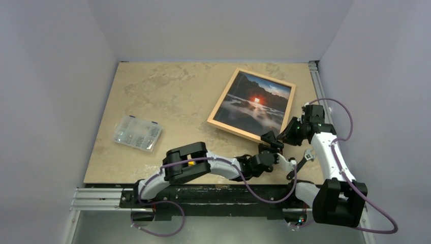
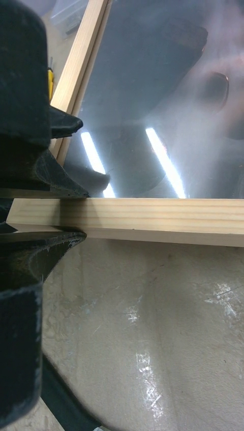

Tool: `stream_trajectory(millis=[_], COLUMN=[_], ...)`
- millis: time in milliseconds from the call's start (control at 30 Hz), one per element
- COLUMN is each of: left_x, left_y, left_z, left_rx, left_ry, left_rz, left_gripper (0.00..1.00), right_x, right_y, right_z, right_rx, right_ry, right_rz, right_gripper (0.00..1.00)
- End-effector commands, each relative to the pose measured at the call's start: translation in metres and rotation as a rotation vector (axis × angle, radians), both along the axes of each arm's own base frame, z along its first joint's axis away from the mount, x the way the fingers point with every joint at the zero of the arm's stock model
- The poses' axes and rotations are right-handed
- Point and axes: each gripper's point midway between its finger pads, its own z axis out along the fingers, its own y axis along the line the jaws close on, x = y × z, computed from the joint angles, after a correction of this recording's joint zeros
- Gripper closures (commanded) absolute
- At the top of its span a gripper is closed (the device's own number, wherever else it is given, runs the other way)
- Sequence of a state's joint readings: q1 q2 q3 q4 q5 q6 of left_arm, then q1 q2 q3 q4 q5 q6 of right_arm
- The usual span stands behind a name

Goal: Take the photo out of the frame

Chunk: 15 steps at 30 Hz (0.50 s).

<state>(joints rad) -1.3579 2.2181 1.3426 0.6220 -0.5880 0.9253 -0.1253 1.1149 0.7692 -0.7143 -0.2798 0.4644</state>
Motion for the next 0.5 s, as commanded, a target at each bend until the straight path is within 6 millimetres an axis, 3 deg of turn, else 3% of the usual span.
stream_trajectory(millis=[0, 167, 267, 333, 467], left_x=[0.011, 0.009, 0.003, -0.002, -0.012], left_y=[-0.005, 0.000, 0.009, 0.015, 0.035], left_z=[0.062, 0.074, 0.076, 0.076, 0.090], left_rx=[-0.152, -0.167, -0.192, -0.204, -0.266], left_ry=[-0.187, -0.190, -0.106, -0.028, 0.145], left_rz=[0.111, 0.126, 0.122, 0.111, 0.130], left_gripper=[0.43, 0.75, 1.00, 1.00, 1.00], right_x=[0.013, 0.013, 0.017, 0.022, 0.026], right_y=[0.019, 0.018, 0.007, 0.000, -0.021], right_z=[0.038, 0.050, 0.070, 0.095, 0.145], right_rx=[0.106, 0.071, -0.014, -0.065, -0.179], right_ry=[-0.109, -0.154, -0.212, -0.274, -0.357], right_rz=[0.035, 0.092, 0.104, 0.103, 0.039], right_gripper=[1.00, 0.99, 0.58, 0.48, 0.42])
